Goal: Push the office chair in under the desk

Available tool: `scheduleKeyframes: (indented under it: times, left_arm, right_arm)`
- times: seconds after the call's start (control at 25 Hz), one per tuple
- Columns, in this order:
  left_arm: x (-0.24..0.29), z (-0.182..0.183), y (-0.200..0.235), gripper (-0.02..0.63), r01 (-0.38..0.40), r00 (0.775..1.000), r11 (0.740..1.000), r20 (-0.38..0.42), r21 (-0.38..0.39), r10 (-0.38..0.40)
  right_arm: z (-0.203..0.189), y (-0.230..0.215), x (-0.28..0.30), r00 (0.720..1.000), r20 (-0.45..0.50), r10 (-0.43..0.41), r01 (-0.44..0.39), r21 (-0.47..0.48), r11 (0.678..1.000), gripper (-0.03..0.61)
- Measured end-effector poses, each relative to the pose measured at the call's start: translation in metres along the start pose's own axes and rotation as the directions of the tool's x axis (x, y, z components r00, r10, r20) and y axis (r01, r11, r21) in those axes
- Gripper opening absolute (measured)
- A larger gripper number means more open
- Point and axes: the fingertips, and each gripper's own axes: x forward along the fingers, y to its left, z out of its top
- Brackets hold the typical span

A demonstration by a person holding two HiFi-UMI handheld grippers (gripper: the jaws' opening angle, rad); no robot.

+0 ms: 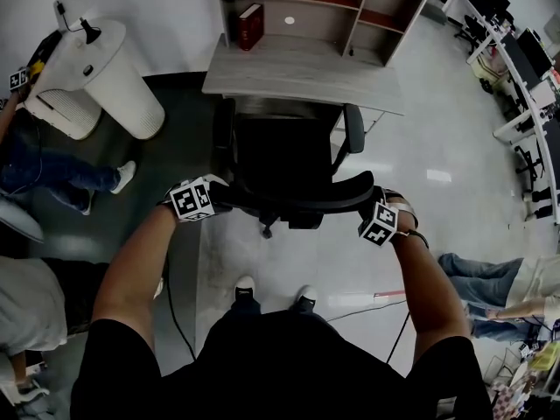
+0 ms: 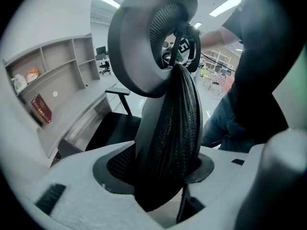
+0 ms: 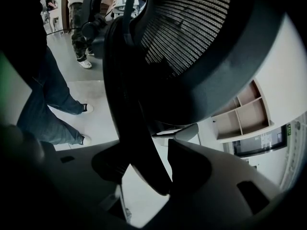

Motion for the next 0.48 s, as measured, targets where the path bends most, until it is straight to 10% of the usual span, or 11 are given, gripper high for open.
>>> scheduleKeyframes:
  times: [0.48]
  left_arm:
    - [-0.004, -0.002, 0.021, 0.255, 0.003, 1.000, 1.000, -0.007, 0.016, -0.003]
  right_arm:
    - [0.008, -0.003, 0.001, 1.000, 0.007, -0.024, 0.024, 0.036, 0.999, 0.236]
